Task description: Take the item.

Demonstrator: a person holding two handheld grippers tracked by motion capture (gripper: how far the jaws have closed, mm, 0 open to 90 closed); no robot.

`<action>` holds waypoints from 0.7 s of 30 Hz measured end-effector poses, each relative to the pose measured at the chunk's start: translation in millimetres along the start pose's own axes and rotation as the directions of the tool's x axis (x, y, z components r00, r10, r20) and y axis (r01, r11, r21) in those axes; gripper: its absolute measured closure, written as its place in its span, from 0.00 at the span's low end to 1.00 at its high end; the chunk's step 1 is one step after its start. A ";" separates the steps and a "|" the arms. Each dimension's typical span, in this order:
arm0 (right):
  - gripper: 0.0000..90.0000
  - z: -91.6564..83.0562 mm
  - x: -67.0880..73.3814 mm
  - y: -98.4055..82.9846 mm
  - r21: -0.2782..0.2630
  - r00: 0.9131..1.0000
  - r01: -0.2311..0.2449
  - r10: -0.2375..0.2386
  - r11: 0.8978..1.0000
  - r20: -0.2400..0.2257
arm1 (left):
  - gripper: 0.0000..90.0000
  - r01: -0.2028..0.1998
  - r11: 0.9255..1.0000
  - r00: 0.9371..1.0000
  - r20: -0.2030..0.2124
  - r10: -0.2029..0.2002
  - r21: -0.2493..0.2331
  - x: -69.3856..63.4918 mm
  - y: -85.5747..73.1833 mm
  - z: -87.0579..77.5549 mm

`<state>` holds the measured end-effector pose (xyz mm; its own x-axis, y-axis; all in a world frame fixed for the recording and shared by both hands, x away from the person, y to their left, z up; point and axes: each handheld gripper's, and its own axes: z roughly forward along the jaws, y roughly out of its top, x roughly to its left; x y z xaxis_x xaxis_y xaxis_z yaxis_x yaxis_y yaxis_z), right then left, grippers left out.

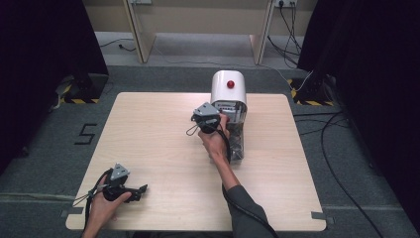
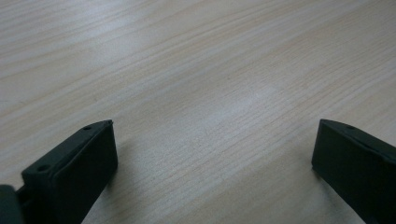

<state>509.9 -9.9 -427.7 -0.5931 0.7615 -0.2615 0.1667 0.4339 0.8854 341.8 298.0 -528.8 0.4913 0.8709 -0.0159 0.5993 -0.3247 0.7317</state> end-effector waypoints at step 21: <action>0.93 12.8 -2.9 -9.8 0.042 0.999 0.005 -0.007 0.999 0.042 | 0.00 0.000 1.000 1.000 0.000 0.000 0.000 0.0 -0.1 -0.1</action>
<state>520.0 -10.3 -440.5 -0.5608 0.7779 -0.2834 0.1964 0.4575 0.8672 341.7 298.1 -528.8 0.4918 0.8706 -0.0157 0.5990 -0.3251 0.7318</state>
